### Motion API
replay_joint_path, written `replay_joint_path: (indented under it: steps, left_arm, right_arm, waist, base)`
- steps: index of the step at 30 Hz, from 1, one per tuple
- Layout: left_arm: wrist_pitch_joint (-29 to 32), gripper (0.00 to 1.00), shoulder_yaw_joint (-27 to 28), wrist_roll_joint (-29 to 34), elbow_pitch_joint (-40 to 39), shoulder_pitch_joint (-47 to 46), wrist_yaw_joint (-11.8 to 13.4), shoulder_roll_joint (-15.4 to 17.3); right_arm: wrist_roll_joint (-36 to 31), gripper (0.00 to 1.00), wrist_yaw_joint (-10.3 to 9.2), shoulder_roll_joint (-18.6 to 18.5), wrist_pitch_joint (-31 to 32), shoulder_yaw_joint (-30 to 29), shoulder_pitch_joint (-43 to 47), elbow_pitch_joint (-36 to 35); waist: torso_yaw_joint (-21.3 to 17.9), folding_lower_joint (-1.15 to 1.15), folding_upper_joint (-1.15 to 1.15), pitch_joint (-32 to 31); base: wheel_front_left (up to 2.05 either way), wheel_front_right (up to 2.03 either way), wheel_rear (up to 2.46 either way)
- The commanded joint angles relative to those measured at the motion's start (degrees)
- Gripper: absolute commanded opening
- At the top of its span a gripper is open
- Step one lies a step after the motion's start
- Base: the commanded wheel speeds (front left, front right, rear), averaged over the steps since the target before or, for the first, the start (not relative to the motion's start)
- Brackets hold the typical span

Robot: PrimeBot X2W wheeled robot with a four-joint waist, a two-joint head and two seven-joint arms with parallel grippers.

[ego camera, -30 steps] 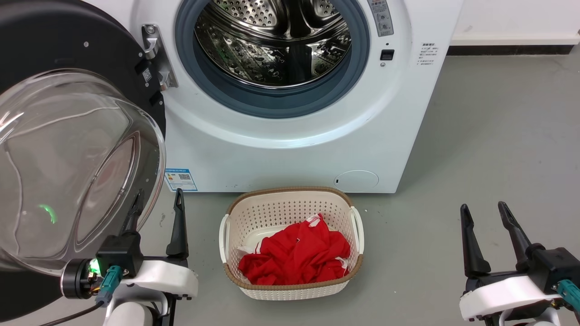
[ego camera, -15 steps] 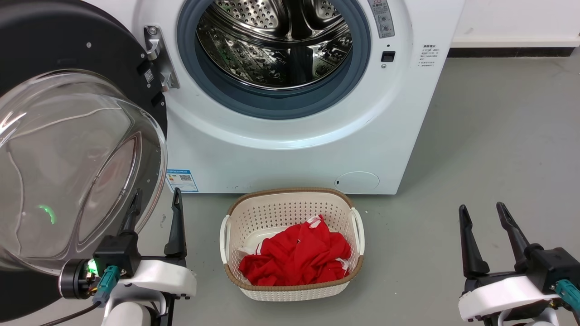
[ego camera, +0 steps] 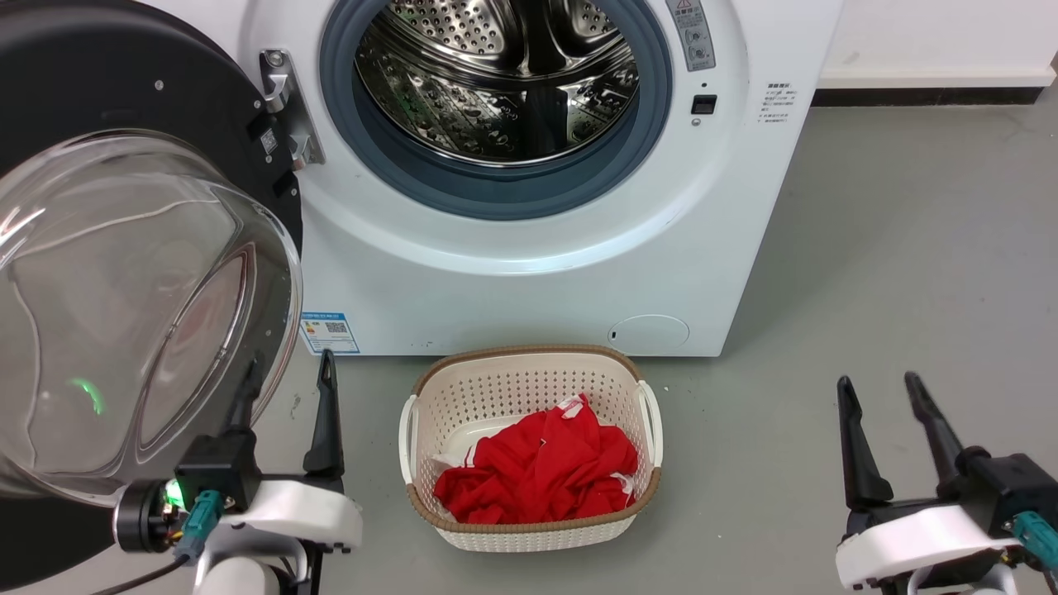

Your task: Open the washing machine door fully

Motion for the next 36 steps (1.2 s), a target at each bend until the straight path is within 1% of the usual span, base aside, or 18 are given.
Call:
replay_joint_path:
  steps: [1, 3, 8, 20, 36]
  left_arm:
    - [0.0, 0.00, 0.0, 0.0, 0.2, 0.1, 0.0, -0.1]
    - [0.6, 0.00, 0.6, -1.1, 1.0, -0.2, -0.2, -0.2]
    - [2.8, 0.00, 1.7, -7.2, 1.8, -0.6, -0.7, -0.5]
    - [5.4, 0.00, 2.2, -20.2, 1.5, 0.0, -2.0, -1.0]
    - [8.9, 0.00, 3.4, -34.7, 2.0, 0.1, -3.5, -1.7]
  right_arm:
    - [0.0, 0.00, 0.00, 0.0, 0.0, 0.0, 0.0, 0.2]
    - [1.1, 0.00, 0.00, 0.0, 0.2, 0.1, 0.0, 0.7]
    - [7.9, 0.00, 0.00, 0.0, 1.5, -0.2, -0.5, 1.4]
    - [21.2, 0.00, -0.01, -0.1, 4.2, -0.7, -1.7, 2.9]
    - [36.1, 0.00, -0.01, -0.2, 7.2, -1.2, -2.9, 4.6]
  waist:
    - [0.0, 0.00, 0.00, 0.0]
    - [0.0, 0.00, 0.00, 0.0]
    - [0.0, 0.00, 0.00, -0.1]
    - [0.0, 0.00, 0.00, -0.2]
    - [0.0, 0.00, 0.00, -0.4]
  base:
    - [0.00, 0.00, 0.00]
    - [0.00, 0.00, 0.00]
    - [0.00, 0.00, 0.00]
    - [0.00, 0.00, 0.00]
    - [0.00, 0.00, 0.00]
